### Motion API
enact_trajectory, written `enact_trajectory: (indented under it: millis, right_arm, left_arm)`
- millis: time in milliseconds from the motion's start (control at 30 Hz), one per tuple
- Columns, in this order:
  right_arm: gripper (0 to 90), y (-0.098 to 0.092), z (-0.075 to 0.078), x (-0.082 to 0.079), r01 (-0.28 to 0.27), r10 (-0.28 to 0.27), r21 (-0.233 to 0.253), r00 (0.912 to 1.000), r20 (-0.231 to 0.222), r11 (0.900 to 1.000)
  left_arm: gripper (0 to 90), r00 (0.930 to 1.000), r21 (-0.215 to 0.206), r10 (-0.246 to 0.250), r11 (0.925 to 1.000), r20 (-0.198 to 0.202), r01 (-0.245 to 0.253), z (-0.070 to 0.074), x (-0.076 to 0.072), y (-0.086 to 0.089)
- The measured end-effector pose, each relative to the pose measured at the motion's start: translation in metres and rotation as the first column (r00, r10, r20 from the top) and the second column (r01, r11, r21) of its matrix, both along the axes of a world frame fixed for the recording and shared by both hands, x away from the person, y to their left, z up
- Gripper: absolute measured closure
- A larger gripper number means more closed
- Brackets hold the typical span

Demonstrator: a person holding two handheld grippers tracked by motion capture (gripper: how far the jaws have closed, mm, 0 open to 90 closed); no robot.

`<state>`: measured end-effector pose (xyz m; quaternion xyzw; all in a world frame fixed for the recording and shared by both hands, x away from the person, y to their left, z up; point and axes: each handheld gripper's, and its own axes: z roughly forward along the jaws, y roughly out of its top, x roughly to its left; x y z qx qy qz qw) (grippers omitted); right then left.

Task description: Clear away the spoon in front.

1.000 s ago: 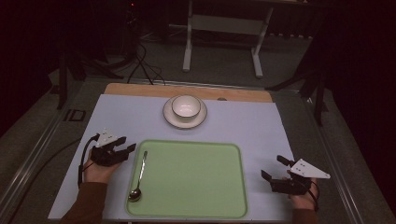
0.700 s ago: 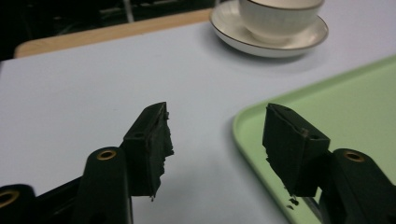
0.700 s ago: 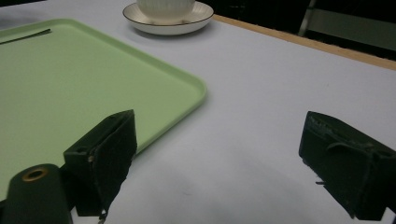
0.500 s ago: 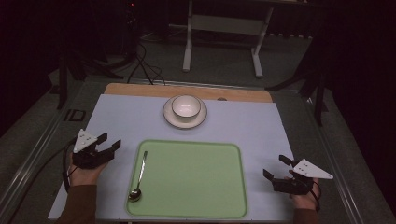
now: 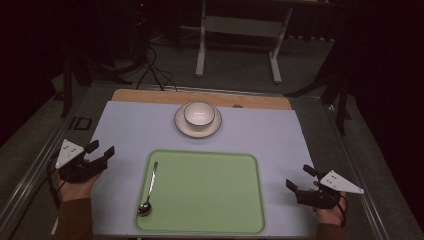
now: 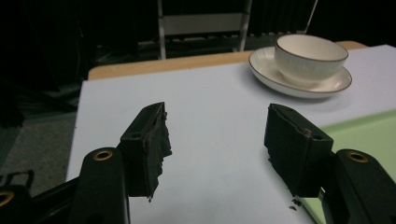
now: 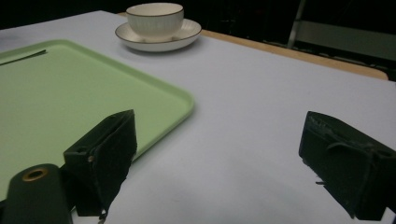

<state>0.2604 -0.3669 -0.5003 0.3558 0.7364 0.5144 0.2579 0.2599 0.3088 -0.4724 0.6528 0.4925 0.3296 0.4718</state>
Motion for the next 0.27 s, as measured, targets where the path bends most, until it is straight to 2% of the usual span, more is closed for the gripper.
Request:
enact_trajectory:
  millis: [167,267]
  right_arm:
    - [11.1,-0.0011,0.0028,-0.0021,0.003,-0.003,0.009,0.9997,0.026,1.0]
    - [13.5,0.0002,0.0059,-0.0039,0.003,-0.003,0.009,0.9986,0.053,1.0]
  left_arm:
    - [39.4,0.9992,-0.007,0.008,0.9999,0.04,-0.008,0.0028,-0.004,0.0039]
    - [39.4,0.998,0.006,0.014,0.9999,0.062,-0.014,0.0049,-0.0062,0.0048]
